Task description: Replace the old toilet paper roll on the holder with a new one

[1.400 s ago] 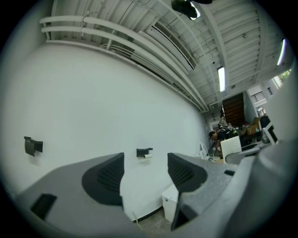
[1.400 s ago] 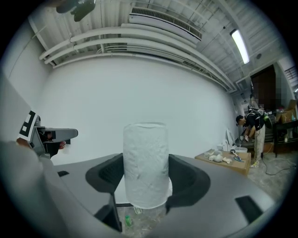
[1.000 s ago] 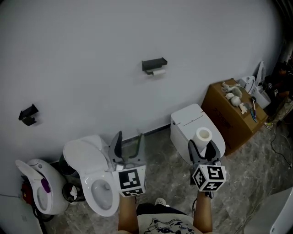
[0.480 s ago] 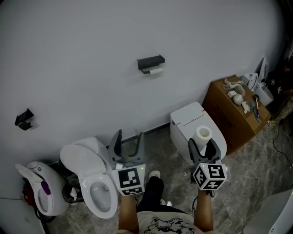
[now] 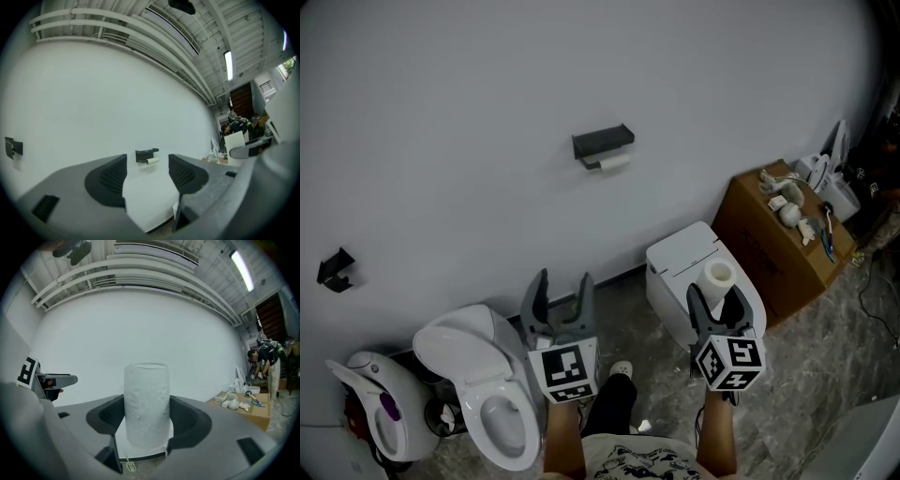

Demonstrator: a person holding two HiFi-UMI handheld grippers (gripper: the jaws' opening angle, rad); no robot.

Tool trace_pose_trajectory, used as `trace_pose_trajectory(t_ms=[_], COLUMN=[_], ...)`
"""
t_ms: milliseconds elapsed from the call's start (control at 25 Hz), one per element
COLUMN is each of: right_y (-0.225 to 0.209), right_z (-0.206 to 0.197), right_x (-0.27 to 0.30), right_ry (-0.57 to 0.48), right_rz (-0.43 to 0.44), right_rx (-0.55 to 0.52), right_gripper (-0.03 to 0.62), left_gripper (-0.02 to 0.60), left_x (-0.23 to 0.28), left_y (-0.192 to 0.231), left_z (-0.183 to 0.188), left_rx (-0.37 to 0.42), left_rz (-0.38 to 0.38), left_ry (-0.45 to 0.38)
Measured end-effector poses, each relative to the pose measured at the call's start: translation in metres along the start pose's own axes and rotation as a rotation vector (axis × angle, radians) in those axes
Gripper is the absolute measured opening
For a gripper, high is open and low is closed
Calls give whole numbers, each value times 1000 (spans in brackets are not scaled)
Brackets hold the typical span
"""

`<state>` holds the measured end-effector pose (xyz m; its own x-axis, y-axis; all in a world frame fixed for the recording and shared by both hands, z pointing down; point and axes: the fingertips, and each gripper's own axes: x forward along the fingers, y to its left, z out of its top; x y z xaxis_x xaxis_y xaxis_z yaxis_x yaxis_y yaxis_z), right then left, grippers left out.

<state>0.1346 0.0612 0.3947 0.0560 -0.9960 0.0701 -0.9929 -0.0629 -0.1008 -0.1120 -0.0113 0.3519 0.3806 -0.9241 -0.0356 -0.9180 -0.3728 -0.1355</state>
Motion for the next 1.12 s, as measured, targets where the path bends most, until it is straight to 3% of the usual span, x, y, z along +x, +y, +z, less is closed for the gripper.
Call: trace_pose_trajectory(t_ms=[680, 1120], right_y=[-12, -16], right_z=[20, 16], right_x=[155, 229], right_ry=[21, 40], right_rz=[9, 44], right_rx=[-37, -34], right_gripper=[305, 305], left_gripper=[273, 273], left_x=[162, 220], left_y=[13, 35], left_z=[-7, -21], left_rx=[6, 27], left_rz=[-59, -10], left_ry=[17, 65])
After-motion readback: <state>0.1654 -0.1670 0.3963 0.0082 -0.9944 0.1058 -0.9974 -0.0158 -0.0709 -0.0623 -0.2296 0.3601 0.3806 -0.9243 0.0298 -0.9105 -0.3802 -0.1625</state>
